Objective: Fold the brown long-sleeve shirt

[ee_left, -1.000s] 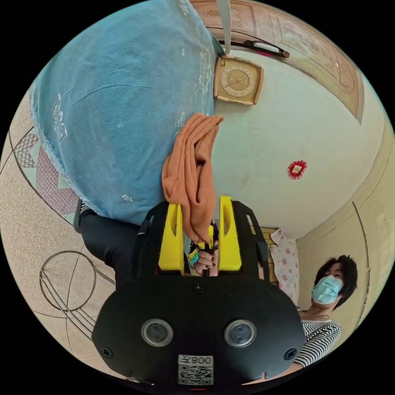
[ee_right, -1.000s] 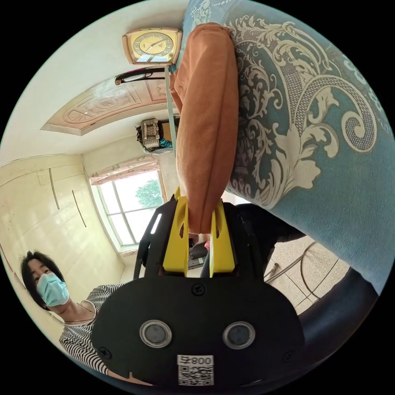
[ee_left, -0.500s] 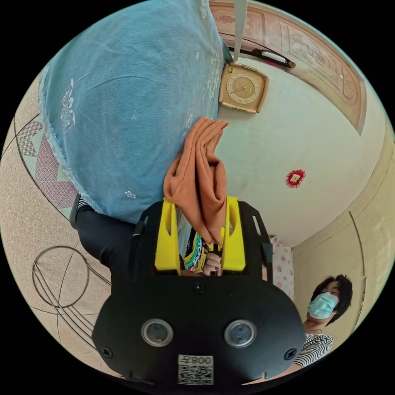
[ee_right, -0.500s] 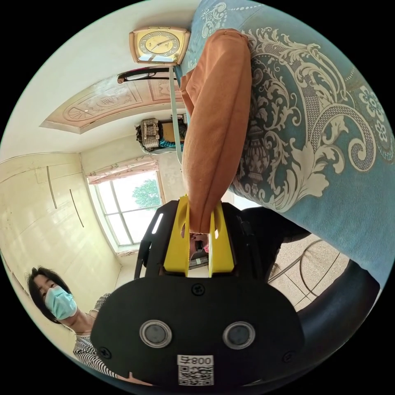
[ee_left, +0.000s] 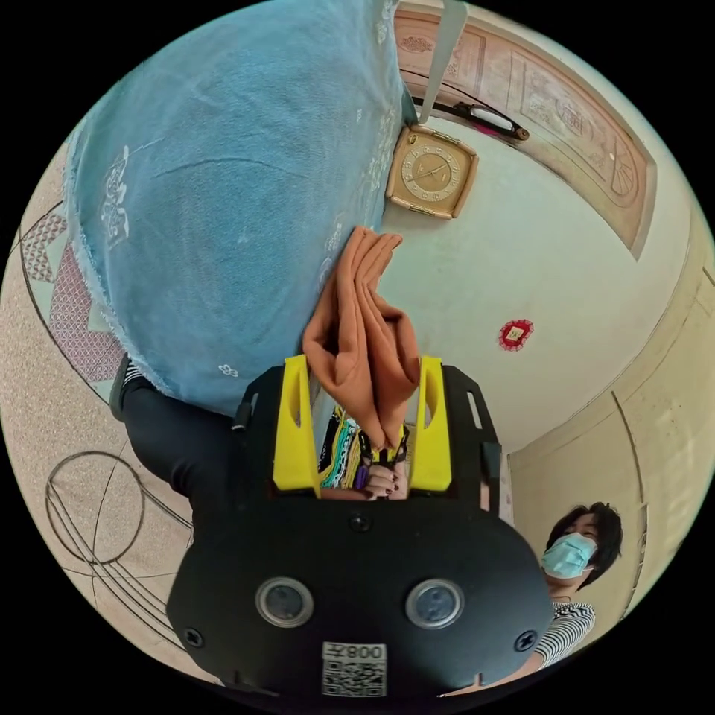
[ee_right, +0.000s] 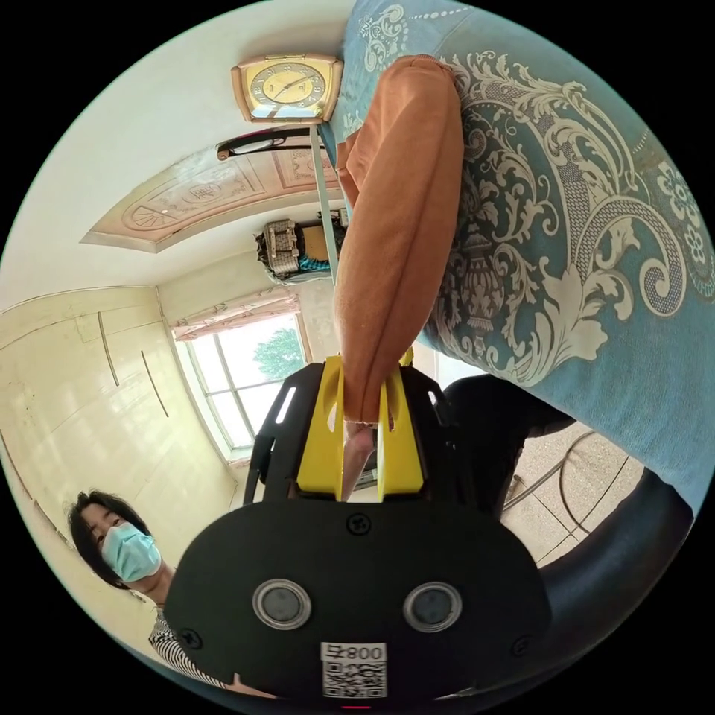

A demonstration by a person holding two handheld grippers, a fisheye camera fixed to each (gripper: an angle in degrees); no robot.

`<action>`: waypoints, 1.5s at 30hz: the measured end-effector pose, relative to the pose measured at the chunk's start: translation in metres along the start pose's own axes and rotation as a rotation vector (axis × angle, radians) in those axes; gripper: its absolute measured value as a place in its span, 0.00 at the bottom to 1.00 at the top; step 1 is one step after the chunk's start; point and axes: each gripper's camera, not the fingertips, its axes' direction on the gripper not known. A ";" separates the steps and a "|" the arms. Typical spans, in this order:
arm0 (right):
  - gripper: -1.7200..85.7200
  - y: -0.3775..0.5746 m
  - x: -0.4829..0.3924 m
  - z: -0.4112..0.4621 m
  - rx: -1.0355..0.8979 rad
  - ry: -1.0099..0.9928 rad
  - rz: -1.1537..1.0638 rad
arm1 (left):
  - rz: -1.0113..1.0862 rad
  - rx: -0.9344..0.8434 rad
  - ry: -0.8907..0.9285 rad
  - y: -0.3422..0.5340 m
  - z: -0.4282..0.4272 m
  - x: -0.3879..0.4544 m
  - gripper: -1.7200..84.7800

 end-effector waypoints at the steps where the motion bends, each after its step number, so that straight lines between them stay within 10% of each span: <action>1: 0.10 0.000 -0.002 -0.003 0.000 -0.003 -0.007 | -0.009 0.014 0.011 0.001 -0.002 -0.006 0.25; 16: 0.10 0.021 0.018 -0.037 0.000 -0.012 -0.003 | 0.060 -0.222 -0.010 -0.032 0.082 -0.036 0.29; 24: 0.10 0.044 0.034 -0.066 0.007 0.016 -0.002 | 0.080 -0.298 -0.097 -0.025 0.123 -0.070 0.13; 45: 0.09 0.248 0.067 -0.219 0.005 0.088 -0.158 | 0.227 -0.439 -0.099 0.121 0.232 -0.181 0.10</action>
